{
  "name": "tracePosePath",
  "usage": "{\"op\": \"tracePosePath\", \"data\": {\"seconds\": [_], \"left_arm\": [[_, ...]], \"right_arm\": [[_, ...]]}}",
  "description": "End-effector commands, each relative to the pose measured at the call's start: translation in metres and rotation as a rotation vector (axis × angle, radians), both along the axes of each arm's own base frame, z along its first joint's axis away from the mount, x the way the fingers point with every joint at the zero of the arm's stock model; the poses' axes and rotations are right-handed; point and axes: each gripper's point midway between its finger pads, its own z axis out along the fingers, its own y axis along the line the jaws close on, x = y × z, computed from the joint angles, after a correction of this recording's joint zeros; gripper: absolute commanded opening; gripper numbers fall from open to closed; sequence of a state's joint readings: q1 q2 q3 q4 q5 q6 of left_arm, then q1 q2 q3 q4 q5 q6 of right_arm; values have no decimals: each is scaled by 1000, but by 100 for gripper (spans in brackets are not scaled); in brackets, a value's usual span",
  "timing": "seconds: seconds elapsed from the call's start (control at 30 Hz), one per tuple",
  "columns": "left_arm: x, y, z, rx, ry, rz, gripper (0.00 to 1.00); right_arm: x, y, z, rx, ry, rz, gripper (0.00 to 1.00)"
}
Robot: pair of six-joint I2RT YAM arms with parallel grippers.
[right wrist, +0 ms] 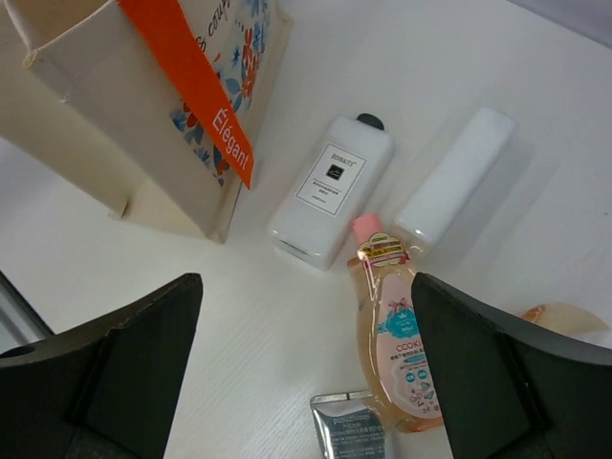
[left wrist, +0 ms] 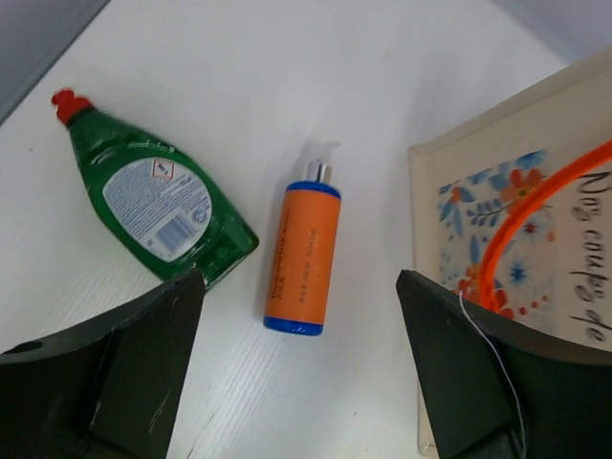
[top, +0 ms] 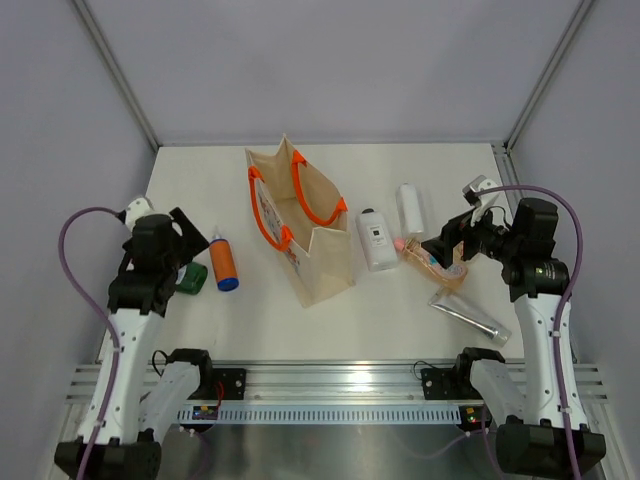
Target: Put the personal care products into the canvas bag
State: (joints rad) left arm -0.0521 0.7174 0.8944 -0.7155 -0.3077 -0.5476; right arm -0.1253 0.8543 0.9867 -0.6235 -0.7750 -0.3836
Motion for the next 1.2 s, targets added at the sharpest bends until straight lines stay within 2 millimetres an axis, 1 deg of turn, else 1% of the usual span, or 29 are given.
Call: {"op": "tracePosePath", "data": {"seconds": [0.0,0.03,0.07,0.1,0.13,0.17,0.2,0.23,0.27,0.3,0.33,0.43,0.47,0.5,0.53,0.6,0.63,0.7,0.73,0.77,0.83,0.87,0.97,1.0,1.07,1.1,1.17], "left_arm": [[2,4,-40,-19,204,58,86],[5,1,-46,-19,228,36,86],[13,-5,-60,-41,278,5,87],[16,-9,-67,-52,309,-13,87],[22,-18,-85,-84,383,-54,87],[24,-18,-83,-85,377,-54,87],[28,-23,-102,-109,452,-68,86],[32,-27,-110,-122,477,-87,85],[41,-33,-114,-143,478,-116,83],[45,-35,-130,-151,531,-122,83],[50,-36,-135,-146,546,-133,81],[69,-40,-147,-135,588,-166,80],[72,-42,-150,-118,602,-172,80],[81,-43,-147,-110,599,-184,80],[82,-44,-158,-98,640,-200,80],[87,-44,-164,-83,669,-205,81],[85,-42,-175,-77,706,-200,81],[86,-40,-184,-66,727,-196,80],[83,-40,-193,-69,751,-196,78],[83,-41,-198,-69,759,-197,77],[81,-41,-206,-72,778,-201,71],[82,-42,-209,-80,783,-206,65],[84,-43,-208,-78,780,-221,54],[85,-43,-207,-76,777,-224,44],[87,-44,-202,-78,759,-226,30],[89,-44,-192,-77,725,-227,15],[92,-46,-174,-85,660,-226,5]], "right_arm": [[-5,15,-1,34,-30,109,100],[-6,15,-2,33,-35,109,100],[-6,15,-5,37,-30,110,100],[-7,15,-6,37,-29,111,99],[-8,15,-7,31,-35,111,99],[-9,15,-6,26,-42,109,100],[-9,14,-8,23,-42,104,100],[-11,14,-6,19,-55,105,100],[-12,14,-5,18,-56,104,100],[-12,14,-5,19,-56,105,99],[-13,15,-4,20,-57,109,99],[-16,17,-4,23,-54,120,99],[-16,17,-4,24,-54,123,99],[-17,17,-5,25,-51,123,100],[-17,17,-6,24,-48,125,100],[-17,17,-5,24,-48,125,99],[-18,17,-5,21,-50,123,100],[-18,16,-5,17,-52,118,99],[-18,15,-5,13,-55,115,100],[-18,15,-6,12,-53,114,100],[-18,15,-6,9,-56,114,100],[-18,15,-6,11,-54,114,99],[-18,15,-7,11,-49,113,99],[-18,15,-7,11,-49,113,99],[-17,14,-7,8,-51,110,100],[-17,14,-8,6,-51,107,99],[-17,13,-8,3,-53,103,100]]}}
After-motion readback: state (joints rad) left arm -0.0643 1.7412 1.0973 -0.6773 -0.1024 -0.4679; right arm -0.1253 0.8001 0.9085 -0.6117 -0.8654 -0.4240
